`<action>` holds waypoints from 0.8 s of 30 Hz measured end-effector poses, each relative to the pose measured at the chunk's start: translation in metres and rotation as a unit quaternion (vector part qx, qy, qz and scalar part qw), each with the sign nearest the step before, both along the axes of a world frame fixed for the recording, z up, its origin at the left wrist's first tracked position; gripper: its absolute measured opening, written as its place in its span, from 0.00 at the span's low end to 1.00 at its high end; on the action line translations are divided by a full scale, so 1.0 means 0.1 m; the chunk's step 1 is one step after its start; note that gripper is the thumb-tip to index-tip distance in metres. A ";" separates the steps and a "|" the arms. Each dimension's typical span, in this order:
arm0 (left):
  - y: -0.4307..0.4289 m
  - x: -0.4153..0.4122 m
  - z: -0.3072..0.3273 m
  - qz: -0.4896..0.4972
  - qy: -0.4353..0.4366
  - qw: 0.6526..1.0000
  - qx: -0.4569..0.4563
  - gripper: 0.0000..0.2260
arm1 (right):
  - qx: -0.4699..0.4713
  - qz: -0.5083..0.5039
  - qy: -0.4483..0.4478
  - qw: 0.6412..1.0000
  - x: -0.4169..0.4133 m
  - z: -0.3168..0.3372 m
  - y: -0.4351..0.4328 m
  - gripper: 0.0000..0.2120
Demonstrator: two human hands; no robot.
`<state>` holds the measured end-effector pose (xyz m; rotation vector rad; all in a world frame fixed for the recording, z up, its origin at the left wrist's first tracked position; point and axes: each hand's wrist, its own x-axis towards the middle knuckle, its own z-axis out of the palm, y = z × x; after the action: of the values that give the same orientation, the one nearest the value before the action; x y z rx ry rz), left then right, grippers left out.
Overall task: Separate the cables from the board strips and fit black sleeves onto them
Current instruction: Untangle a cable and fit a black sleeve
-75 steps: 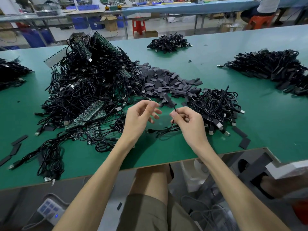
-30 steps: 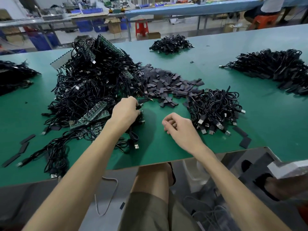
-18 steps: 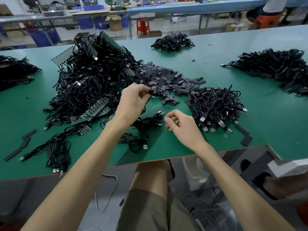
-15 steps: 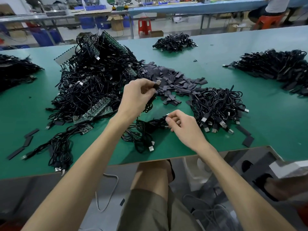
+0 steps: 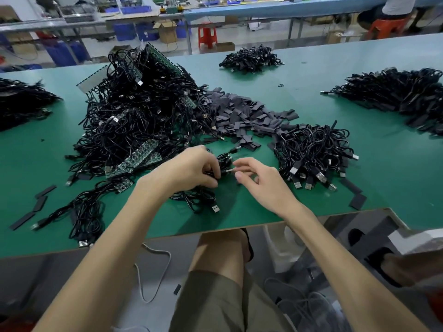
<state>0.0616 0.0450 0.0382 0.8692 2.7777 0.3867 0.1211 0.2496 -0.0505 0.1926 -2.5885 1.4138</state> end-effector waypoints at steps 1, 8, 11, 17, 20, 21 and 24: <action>-0.03 0.02 0.02 -0.020 -0.020 0.999 -0.028 0.08 | 0.004 0.013 -0.005 1.000 0.00 0.01 -0.01 0.13; -0.24 0.08 -0.02 -0.025 -0.002 0.984 -0.175 0.19 | 0.069 0.050 -0.025 0.996 0.01 -0.01 0.01 0.19; -0.21 0.09 -0.08 -0.013 0.030 0.989 -0.145 0.17 | 0.114 0.061 -0.033 0.991 0.00 -0.01 0.00 0.21; -0.04 0.08 -0.08 0.021 0.018 0.970 0.242 0.08 | 0.129 0.059 -0.043 0.989 -0.02 -0.01 -0.01 0.21; 0.09 0.10 -0.07 0.063 -0.032 0.918 0.391 0.10 | 0.119 0.051 -0.048 0.990 -0.01 -0.01 -0.02 0.22; 0.13 0.11 -0.06 0.081 -0.048 0.896 0.434 0.11 | 0.113 0.049 -0.048 0.991 -0.01 -0.01 -0.02 0.24; 0.23 0.12 -0.03 0.115 -0.062 0.845 0.519 0.14 | 0.107 0.049 -0.053 0.992 -0.02 0.00 -0.02 0.27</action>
<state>0.0732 0.0680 0.0357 0.5909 2.4060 2.0045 0.1195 0.2474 -0.0507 0.2855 -2.8539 1.2022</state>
